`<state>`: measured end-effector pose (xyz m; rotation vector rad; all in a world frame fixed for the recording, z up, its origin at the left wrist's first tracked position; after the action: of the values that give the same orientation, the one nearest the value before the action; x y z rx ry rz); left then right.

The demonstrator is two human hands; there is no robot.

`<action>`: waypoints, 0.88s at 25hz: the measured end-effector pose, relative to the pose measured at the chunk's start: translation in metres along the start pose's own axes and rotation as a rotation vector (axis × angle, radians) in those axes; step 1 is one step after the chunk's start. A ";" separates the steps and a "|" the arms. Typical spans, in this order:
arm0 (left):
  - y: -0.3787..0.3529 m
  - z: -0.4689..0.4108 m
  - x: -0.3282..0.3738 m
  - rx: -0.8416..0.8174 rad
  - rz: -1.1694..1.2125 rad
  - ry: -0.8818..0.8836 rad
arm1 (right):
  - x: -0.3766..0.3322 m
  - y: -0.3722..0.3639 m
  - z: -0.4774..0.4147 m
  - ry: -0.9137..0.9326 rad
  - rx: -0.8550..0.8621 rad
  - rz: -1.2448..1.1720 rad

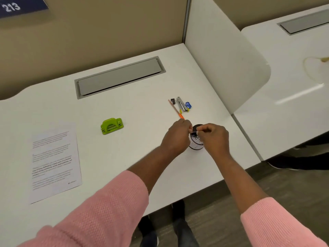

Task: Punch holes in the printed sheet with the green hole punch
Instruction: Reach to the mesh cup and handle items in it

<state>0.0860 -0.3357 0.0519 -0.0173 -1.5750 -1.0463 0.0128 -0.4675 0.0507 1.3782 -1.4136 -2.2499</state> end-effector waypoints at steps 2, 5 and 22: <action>-0.018 -0.014 0.009 -0.056 -0.048 0.003 | 0.013 0.005 -0.010 -0.006 -0.034 0.065; -0.035 -0.024 0.009 -0.107 -0.122 0.016 | 0.016 0.002 -0.019 0.050 -0.077 0.142; -0.023 -0.012 -0.002 0.048 -0.142 -0.033 | 0.002 -0.003 -0.018 0.170 -0.055 0.241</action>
<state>0.0839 -0.3557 0.0360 0.1123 -1.6499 -1.1225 0.0267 -0.4784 0.0443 1.2720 -1.3696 -1.9573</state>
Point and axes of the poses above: each hand's wrist, its own z-axis away from the middle knuckle, its own y-axis out of the back of the hand, x = y × z, the point moved 9 cm from there along -z, towards the middle knuckle, and after that the axes turned 15 degrees about z, right-handed, at the moved point
